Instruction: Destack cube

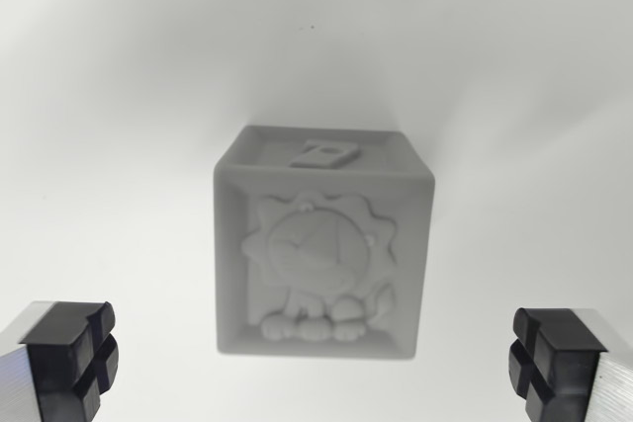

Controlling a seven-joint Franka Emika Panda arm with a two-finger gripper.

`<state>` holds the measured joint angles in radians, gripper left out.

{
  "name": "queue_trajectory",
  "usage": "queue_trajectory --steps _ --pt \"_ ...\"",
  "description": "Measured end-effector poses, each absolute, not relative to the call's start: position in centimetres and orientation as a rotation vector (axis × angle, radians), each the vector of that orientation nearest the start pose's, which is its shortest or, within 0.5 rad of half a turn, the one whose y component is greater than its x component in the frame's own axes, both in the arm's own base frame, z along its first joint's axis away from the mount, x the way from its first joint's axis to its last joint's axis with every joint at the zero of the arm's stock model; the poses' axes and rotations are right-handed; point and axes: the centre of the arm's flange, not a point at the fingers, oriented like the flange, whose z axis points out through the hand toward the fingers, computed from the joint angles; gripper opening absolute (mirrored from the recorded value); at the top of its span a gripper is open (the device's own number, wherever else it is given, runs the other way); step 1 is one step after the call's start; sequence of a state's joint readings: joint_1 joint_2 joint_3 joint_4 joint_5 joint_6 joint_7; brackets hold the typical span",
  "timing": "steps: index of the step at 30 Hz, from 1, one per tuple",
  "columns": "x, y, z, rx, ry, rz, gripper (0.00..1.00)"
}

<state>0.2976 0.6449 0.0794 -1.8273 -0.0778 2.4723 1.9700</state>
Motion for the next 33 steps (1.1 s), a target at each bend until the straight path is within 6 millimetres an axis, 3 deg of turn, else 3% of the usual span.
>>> queue_trajectory --steps 33 --pt "60.2 23.6 29.9 -2.243 2.196 -0.007 1.00"
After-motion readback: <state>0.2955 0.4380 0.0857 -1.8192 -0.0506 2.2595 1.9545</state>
